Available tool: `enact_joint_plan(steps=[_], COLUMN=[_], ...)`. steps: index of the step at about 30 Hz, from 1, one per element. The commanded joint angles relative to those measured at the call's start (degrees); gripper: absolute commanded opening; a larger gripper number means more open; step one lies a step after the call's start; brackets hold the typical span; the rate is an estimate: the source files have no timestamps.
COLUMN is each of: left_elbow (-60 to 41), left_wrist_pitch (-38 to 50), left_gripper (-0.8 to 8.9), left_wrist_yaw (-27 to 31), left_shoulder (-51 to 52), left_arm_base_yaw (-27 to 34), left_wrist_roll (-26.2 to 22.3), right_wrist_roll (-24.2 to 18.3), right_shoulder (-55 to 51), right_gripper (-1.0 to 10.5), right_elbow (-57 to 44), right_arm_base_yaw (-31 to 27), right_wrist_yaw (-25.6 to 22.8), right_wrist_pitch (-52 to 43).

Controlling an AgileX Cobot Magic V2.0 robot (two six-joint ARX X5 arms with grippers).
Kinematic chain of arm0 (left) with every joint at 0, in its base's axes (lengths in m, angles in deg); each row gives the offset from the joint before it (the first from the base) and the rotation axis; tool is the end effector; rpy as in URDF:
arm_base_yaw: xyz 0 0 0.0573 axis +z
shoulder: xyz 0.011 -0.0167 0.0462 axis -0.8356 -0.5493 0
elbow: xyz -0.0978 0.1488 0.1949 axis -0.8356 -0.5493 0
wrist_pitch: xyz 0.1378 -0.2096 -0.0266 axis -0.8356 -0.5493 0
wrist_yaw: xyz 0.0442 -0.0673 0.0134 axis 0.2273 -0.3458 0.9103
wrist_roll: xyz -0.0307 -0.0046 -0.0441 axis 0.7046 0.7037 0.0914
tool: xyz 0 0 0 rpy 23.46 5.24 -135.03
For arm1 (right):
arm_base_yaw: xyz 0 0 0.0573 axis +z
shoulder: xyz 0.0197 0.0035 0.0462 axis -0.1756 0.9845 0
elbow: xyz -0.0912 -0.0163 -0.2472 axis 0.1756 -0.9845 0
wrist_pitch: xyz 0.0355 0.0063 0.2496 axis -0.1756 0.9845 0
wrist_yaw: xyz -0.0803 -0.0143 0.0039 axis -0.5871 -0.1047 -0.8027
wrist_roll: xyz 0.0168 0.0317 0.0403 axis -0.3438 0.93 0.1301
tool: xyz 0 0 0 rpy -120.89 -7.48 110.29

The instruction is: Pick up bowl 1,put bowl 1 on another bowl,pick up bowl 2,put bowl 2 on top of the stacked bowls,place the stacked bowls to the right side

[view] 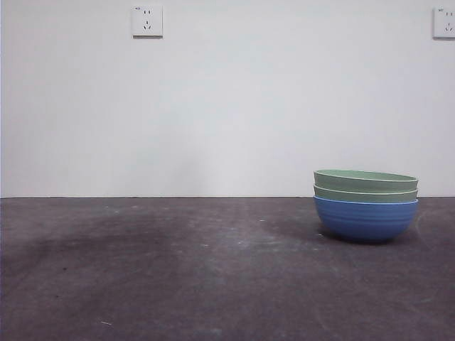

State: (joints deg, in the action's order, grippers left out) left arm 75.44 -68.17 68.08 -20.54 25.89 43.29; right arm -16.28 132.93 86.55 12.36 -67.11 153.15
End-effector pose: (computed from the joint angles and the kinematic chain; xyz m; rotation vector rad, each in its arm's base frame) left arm 0.1384 -0.0878 0.4795 0.1919 0.6357 -0.6952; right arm 0.1471 0.0664 0.4058 0.0020 1.0160 0.4643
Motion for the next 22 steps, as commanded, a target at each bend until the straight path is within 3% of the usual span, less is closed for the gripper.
enact_joint_plan(steps=[1, 15, 18, 22], left_elbow=[0.07, 0.07, 0.02, -1.42], left_wrist_pitch=[0.11, 0.94, 2.84, 12.41], left_gripper=[-0.03, -0.03, -0.03, -0.03], left_wrist_yaw=[-0.04, 1.22, 4.15, 4.04], left_shoulder=[0.04, 0.07, 0.59, 3.69], left_arm_base_yaw=[0.02, 0.15, 1.14, 5.22], left_wrist_roll=[-0.61, -0.94, -4.96, -10.25], right_wrist_roll=[0.96, 0.96, 0.96, 0.96], right_shoulder=[-0.02, -0.02, -0.02, -0.02], right_gripper=[0.0, 0.0, 0.0, 0.0], right_elbow=[-0.35, -0.35, -0.35, -0.35], right_arm_base_yaw=[0.00, -0.02, -0.02, 0.00], right_wrist_yaw=[-0.17, -0.17, -0.15, -0.13], right_wrist_pitch=[0.85, 0.85, 0.85, 0.85])
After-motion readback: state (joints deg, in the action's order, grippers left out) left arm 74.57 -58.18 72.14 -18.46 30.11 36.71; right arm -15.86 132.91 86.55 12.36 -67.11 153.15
